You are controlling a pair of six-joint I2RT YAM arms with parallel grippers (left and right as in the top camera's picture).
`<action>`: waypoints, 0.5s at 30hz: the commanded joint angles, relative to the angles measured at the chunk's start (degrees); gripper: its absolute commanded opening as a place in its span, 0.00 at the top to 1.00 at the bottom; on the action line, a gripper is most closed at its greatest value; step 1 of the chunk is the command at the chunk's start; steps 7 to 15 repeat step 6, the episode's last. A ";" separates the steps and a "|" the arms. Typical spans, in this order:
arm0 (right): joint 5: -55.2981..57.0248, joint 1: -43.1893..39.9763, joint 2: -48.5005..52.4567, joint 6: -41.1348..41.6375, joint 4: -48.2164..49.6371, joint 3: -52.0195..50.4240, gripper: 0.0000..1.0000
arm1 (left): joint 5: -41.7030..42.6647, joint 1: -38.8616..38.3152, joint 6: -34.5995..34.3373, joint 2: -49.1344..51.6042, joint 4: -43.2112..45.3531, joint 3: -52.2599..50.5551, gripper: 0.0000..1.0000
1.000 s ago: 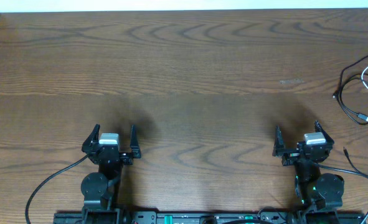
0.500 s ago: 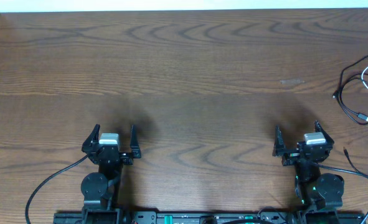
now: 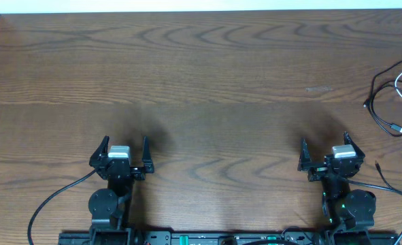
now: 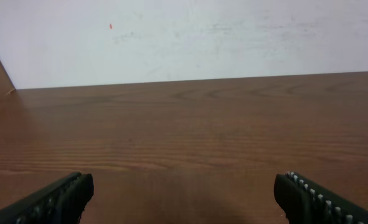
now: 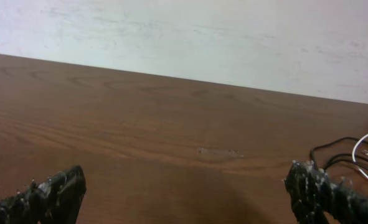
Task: Untangle cables
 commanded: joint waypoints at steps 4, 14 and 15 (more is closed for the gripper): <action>-0.28 0.24 -0.35 0.28 -0.28 -0.07 0.01 | 1.60 0.20 1.18 -0.39 -2.58 -0.55 0.02; -0.28 0.24 -0.35 0.28 -0.28 -0.07 0.01 | 1.60 0.20 1.18 -0.39 -2.58 -0.55 0.02; -0.28 0.24 -0.35 0.28 -0.28 -0.07 0.01 | 1.60 0.20 1.18 -0.39 -2.58 -0.55 0.02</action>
